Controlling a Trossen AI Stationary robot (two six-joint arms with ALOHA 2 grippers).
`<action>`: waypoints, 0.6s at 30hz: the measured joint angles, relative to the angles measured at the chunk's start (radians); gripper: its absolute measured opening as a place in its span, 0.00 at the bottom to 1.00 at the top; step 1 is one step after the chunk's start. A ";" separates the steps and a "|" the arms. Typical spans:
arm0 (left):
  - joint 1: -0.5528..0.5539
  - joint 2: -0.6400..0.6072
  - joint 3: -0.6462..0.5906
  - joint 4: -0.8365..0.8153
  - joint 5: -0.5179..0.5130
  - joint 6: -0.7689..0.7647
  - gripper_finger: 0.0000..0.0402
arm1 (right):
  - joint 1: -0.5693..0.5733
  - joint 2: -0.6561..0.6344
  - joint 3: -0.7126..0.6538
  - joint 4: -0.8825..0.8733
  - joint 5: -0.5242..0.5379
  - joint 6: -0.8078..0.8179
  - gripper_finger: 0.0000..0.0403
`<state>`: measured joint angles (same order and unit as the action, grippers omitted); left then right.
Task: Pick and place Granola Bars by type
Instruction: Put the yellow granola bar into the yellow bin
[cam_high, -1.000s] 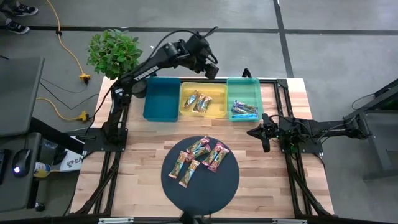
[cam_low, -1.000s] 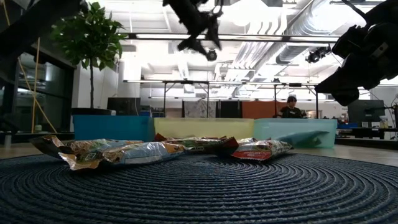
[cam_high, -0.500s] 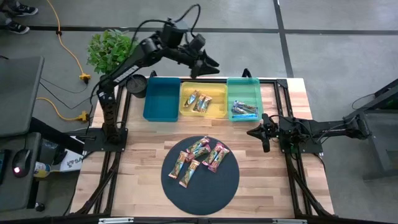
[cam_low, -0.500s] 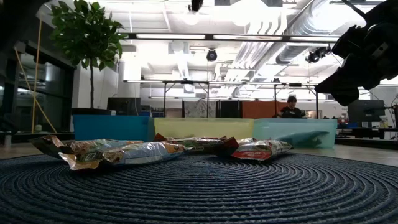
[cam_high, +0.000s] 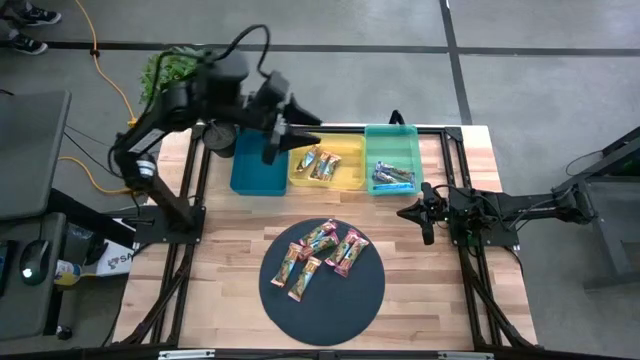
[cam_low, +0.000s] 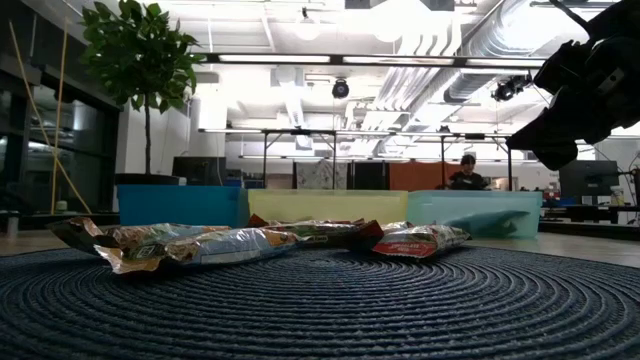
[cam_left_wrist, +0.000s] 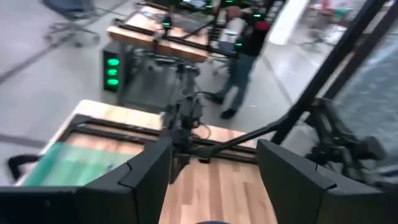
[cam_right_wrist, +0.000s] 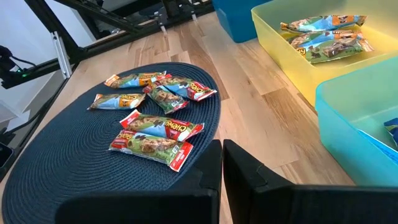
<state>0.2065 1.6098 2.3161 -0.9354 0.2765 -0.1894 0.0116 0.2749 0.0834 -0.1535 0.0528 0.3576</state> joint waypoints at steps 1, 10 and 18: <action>-0.027 -0.012 0.000 -0.017 -0.047 -0.009 0.58 | 0.000 0.000 0.000 0.000 0.000 0.000 0.00; -0.290 -0.082 0.000 -0.274 -0.660 -0.328 0.58 | 0.000 0.000 0.000 0.000 0.000 0.000 0.00; -0.507 -0.075 -0.001 -0.622 -1.024 -0.810 0.58 | 0.000 0.000 0.000 0.000 0.000 0.000 0.00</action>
<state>-0.3006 1.5353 2.3150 -1.5577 -0.7473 -0.9994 0.0119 0.2748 0.0834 -0.1532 0.0528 0.3576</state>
